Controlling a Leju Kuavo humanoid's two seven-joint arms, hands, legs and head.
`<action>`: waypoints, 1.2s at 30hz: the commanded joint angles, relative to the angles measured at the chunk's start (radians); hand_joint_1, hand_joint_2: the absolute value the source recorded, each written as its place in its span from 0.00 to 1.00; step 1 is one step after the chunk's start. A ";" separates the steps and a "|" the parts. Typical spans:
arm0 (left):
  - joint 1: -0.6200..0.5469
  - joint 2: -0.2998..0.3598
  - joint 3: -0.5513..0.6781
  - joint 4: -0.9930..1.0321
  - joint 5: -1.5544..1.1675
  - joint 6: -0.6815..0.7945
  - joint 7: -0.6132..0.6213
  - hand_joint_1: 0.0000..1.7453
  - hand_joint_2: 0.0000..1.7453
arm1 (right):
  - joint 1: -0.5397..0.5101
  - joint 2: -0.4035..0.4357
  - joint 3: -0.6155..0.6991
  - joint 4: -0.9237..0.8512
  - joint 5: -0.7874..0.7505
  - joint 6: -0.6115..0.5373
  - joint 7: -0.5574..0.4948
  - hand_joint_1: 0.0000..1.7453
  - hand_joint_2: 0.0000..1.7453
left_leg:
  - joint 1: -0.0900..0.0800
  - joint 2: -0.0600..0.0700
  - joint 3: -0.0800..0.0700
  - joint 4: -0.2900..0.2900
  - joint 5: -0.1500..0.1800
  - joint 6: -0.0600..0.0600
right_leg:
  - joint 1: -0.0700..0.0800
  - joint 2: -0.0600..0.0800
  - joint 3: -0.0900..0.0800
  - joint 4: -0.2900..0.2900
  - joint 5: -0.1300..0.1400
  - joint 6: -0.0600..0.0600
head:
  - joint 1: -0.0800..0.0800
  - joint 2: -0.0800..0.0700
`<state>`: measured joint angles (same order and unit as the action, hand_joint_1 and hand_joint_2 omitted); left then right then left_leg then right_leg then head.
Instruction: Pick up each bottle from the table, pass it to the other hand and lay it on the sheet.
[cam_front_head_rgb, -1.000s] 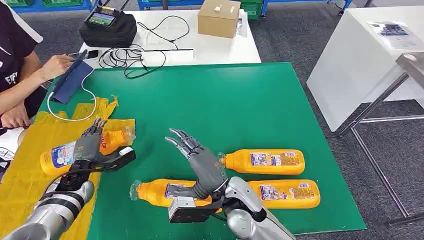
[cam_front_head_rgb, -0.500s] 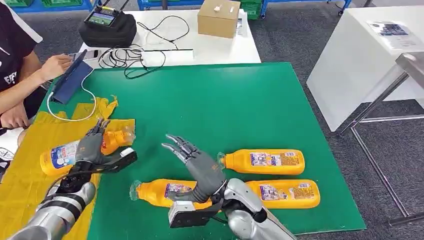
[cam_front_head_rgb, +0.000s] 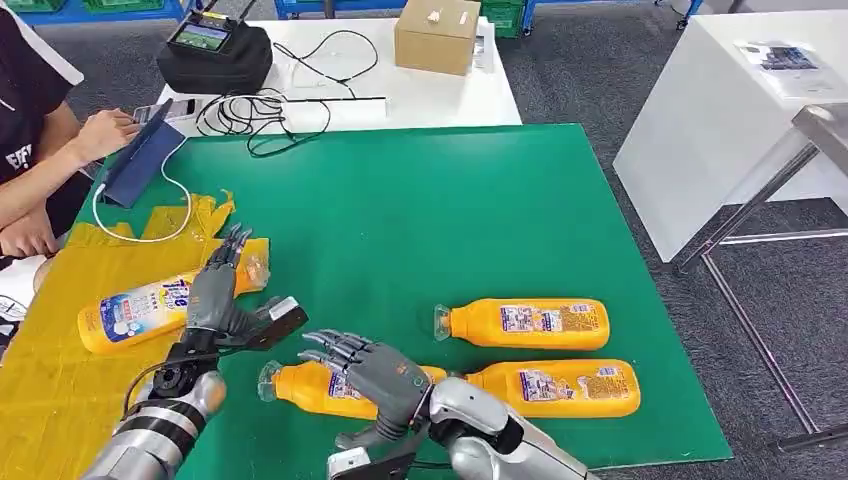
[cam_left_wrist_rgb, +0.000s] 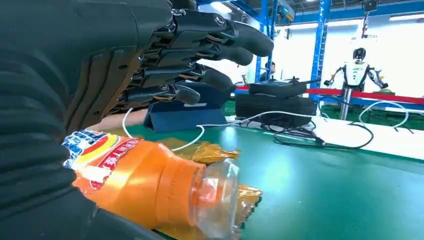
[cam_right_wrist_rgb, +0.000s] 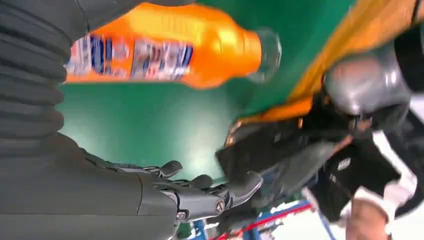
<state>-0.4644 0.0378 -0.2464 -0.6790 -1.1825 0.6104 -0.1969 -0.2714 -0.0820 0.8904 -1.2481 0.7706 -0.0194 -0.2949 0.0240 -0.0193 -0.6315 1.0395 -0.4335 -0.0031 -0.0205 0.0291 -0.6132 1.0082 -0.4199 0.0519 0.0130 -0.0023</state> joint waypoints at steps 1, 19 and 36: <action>-0.003 -0.021 -0.005 -0.001 0.021 0.010 -0.005 0.00 1.00 | -0.087 0.008 0.142 0.161 -0.012 0.008 0.000 0.00 1.00 | 0.000 0.002 0.003 -0.001 -0.001 0.001 | 0.000 -0.001 0.002 -0.001 0.000 -0.001 | 0.000 0.000; 0.127 -0.018 0.050 -0.235 0.109 -0.003 -0.013 0.00 1.00 | -0.099 -0.035 0.144 0.152 0.226 -0.111 0.219 0.00 1.00 | -0.001 0.003 0.002 -0.001 -0.001 0.001 | 0.000 0.000 0.002 -0.001 0.000 -0.001 | 0.000 0.000; 0.203 -0.031 0.101 -0.341 0.194 -0.090 -0.046 0.00 1.00 | -0.018 -0.056 -0.011 0.123 0.371 -0.114 0.306 0.00 1.00 | -0.001 0.001 0.002 -0.001 -0.001 0.002 | 0.000 -0.003 0.002 -0.001 -0.001 -0.002 | 0.000 0.000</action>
<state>-0.2870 0.0256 -0.2010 -0.9717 -1.0219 0.5626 -0.2274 -0.3197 -0.1145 0.9735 -1.1204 1.1014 -0.1450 -0.0114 0.0239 -0.0192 -0.6323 1.0395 -0.4335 -0.0031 -0.0207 0.0291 -0.6137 1.0080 -0.4199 0.0520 0.0130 -0.0023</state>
